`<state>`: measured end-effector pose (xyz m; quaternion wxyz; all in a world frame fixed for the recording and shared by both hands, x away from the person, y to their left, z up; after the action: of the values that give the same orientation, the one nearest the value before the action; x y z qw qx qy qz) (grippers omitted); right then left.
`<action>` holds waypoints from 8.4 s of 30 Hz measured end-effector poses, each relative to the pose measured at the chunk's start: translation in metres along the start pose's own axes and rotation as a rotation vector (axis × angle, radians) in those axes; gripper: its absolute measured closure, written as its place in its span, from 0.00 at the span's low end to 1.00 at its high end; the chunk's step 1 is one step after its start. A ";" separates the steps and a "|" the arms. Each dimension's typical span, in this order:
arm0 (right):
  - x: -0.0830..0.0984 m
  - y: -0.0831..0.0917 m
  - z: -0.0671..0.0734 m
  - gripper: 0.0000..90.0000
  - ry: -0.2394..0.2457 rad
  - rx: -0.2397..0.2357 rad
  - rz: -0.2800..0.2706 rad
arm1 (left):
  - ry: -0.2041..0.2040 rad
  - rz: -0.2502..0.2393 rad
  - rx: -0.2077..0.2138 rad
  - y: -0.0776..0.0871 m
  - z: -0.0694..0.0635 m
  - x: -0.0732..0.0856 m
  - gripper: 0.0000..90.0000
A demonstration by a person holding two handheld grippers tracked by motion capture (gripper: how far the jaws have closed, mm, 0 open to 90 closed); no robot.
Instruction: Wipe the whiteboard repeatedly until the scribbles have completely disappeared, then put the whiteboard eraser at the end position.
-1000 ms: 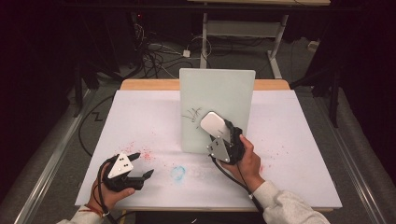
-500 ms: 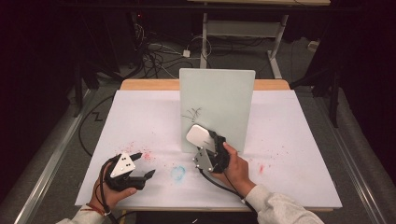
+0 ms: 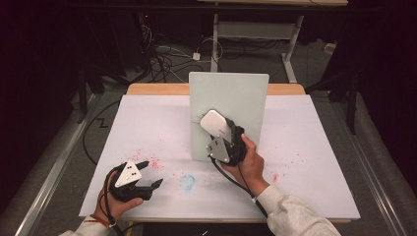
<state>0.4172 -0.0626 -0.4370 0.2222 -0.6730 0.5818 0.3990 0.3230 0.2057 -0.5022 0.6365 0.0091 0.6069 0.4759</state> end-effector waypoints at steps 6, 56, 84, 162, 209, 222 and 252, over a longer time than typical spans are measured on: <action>-0.002 0.001 -0.014 0.34 -0.069 0.031 0.001 | 0.005 -0.006 0.003 0.000 0.000 0.000 0.26; -0.015 -0.009 0.050 0.34 0.086 -0.084 0.026 | 0.015 -0.012 -0.012 0.001 0.002 0.000 0.26; -0.007 -0.008 0.072 0.34 0.165 -0.108 0.055 | 0.011 -0.015 -0.010 0.002 0.001 0.000 0.26; 0.029 0.058 -0.032 0.34 -0.149 -0.392 0.061 | 0.004 0.004 -0.037 0.001 0.006 0.003 0.26; 0.069 0.068 0.010 0.34 0.078 -0.886 0.353 | -0.019 0.014 -0.025 0.001 0.000 0.001 0.25; 0.067 0.061 0.035 0.34 0.155 -0.956 0.378 | -0.019 0.008 -0.009 -0.001 -0.001 0.000 0.25; 0.044 0.071 -0.014 0.28 -0.096 -0.770 0.156 | -0.024 0.013 -0.012 -0.001 -0.002 0.000 0.25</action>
<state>0.3529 -0.1155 -0.4518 -0.0503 -0.6414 0.4281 0.6347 0.3221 0.2038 -0.5032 0.6406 0.0150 0.5964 0.4834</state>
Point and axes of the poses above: each handheld gripper's, and its own axes: y roughly backward along the jaws, x roughly out of its underside, z roughly to its left, the point moved 5 cm from there along -y, roughly forward along the jaws, and after that the axes turned 11 degrees about -y, right-handed, at the moved point
